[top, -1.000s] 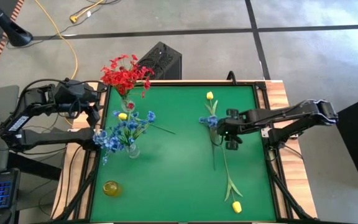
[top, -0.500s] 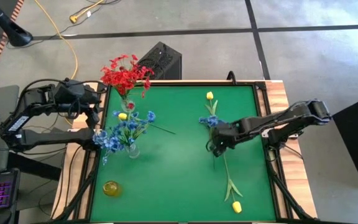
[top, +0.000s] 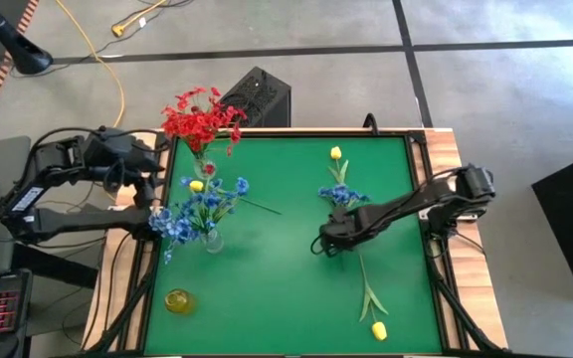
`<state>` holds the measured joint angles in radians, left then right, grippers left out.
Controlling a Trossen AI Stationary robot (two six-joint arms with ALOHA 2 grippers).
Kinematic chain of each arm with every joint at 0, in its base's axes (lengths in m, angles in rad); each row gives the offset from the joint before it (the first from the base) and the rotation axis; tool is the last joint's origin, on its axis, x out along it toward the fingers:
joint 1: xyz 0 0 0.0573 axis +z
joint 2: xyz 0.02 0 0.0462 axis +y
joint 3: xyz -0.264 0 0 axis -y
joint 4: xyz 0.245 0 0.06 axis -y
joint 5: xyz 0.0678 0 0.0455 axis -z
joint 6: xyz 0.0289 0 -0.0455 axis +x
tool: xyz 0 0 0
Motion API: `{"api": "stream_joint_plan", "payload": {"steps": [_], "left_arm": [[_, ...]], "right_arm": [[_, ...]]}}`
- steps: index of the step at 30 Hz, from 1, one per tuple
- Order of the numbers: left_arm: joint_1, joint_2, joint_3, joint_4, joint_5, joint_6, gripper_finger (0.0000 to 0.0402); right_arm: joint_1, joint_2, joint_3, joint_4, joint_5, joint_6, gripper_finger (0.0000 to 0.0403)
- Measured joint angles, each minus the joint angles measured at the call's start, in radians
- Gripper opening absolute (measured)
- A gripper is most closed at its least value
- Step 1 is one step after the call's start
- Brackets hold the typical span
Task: Sort flowers into vase by color
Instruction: Put the blue flowers into the bottom transparent vase
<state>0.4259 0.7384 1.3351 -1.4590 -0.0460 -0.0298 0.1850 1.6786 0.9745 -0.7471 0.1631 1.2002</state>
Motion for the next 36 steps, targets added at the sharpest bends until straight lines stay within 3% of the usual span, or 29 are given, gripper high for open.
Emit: {"api": "stream_joint_plan", "payload": {"steps": [6, 9, 18, 26, 31, 34, 36], "left_arm": [[0.000, -0.112, -0.108, 0.029, 0.042, -0.038, 0.0158], [0.000, -0.186, -0.193, 0.072, 0.043, -0.058, 0.0158], [0.000, -0.429, -0.473, 0.285, 0.043, -0.088, 0.0158], [0.000, -0.564, -0.632, 0.370, 0.044, -0.094, 0.0158], [0.000, -0.591, -0.648, 0.377, 0.044, -0.115, 0.0158], [0.000, -0.591, -0.645, 0.378, 0.043, -0.115, 0.0158], [0.000, -0.591, -0.645, 0.378, 0.042, -0.114, 0.0158]], "right_arm": [[-0.022, 0.070, 0.006, -0.001, 0.008, -0.026, 0.0222], [-0.023, 0.083, 0.005, 0.000, 0.008, -0.038, 0.0199], [0.001, 0.038, -0.002, 0.003, 0.068, -0.053, 0.0031], [0.035, -0.104, -0.002, 0.052, 0.186, -0.043, 0.0031], [0.089, -0.185, -0.001, 0.302, 0.374, -0.183, 0.0031], [0.138, -0.187, -0.001, 0.577, 0.508, -0.413, 0.0031], [0.159, -0.162, 0.000, 0.814, 0.543, -0.610, 0.0031]]}}
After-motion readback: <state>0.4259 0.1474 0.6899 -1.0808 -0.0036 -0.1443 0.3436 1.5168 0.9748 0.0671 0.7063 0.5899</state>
